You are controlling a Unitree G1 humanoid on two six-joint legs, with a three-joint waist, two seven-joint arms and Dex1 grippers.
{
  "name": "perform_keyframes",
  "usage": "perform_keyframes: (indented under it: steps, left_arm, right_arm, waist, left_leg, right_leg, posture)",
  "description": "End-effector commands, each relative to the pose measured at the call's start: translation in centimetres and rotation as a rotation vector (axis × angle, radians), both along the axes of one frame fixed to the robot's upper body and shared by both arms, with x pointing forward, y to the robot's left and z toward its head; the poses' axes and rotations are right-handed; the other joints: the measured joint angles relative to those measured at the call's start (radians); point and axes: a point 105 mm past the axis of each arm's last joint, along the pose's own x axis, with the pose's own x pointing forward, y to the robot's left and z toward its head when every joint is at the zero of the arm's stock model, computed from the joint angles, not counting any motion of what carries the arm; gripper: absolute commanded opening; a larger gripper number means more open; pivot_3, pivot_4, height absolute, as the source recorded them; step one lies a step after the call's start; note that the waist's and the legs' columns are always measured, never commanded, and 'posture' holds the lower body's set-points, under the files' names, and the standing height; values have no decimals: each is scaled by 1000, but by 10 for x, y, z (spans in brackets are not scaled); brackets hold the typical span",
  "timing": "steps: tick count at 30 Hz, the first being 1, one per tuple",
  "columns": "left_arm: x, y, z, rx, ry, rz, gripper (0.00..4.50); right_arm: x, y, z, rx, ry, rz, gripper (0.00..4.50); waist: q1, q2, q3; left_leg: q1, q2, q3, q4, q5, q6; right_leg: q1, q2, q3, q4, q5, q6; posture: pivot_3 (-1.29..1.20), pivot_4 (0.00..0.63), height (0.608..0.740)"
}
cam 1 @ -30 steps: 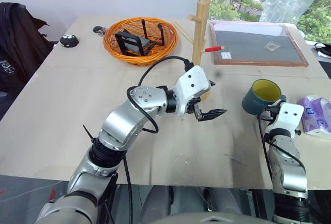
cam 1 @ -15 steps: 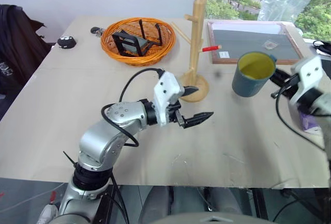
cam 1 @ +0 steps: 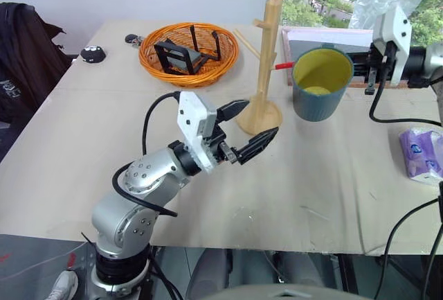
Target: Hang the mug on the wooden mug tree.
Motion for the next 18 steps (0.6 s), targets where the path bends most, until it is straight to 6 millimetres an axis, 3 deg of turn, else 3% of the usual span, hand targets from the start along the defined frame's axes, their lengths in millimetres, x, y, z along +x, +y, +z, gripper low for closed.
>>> perform_keyframes:
  steps: [1, 6, 18]
  left_arm:
    - [-8, -1, 8, -20, -59, 14, 4500]
    - [0, 12, 2, -8, -77, 132, 4500]
    - [4, 15, 8, -33, -127, 241, 4500]
  right_arm:
    - [3, 1, 10, -44, -30, 36, 54]
    - [10, 9, 6, -104, 7, 89, 54]
    - [23, 32, 5, -151, -3, 179, 54]
  waist:
    - [0, 0, 0]
    - [-1, 0, 0]
    - [0, 1, 0]
  left_leg:
    - [0, 0, 0, 0, 0, 0]
    - [0, 0, 1, 0, 0, 0]
    - [0, -1, 1, -1, 0, 0]
  right_leg:
    - [0, 0, 0, 0, 0, 0]
    - [0, 0, 0, 0, 0, 0]
    - [-1, -2, 0, 0, 0, 0]
  posture:
    - [0, 150, 737]
    - [0, 150, 737]
    - [0, 150, 737]
